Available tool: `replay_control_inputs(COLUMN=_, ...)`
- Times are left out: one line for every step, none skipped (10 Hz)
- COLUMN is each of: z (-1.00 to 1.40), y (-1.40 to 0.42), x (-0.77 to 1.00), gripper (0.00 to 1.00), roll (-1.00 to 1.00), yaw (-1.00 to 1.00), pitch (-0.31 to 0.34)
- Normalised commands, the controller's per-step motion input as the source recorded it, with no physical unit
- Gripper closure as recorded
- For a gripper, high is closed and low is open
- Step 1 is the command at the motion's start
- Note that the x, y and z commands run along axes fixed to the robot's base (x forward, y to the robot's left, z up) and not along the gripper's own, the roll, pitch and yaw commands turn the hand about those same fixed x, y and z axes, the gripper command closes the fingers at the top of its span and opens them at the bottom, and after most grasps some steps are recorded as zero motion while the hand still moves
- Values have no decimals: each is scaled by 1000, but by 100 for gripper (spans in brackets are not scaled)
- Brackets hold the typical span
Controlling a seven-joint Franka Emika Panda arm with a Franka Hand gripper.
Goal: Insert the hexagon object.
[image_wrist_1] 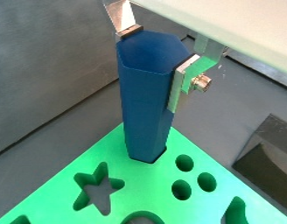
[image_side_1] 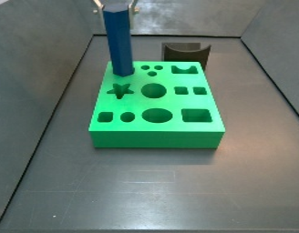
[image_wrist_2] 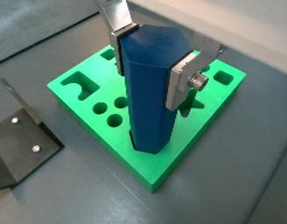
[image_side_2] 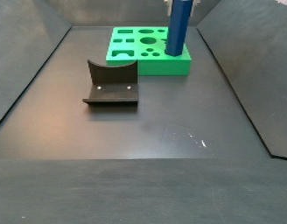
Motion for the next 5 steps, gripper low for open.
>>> replay_control_inputs(z=-203, y=0, x=-94, gripper=100, roll=-44, yaw=0, pitch=-51)
replay_control_inputs(z=-211, y=-9, x=0, gripper=100, roll=-36, yaw=0, pitch=-34)
replay_control_inputs(z=-149, y=-37, x=46, gripper=100, roll=0, yaw=0, pitch=0)
replay_control_inputs(z=-180, y=-14, x=131, gripper=100, roll=0, yaw=-34, pitch=10)
replay_control_inputs(z=-214, y=-3, x=134, gripper=100, roll=0, yaw=-46, pitch=19)
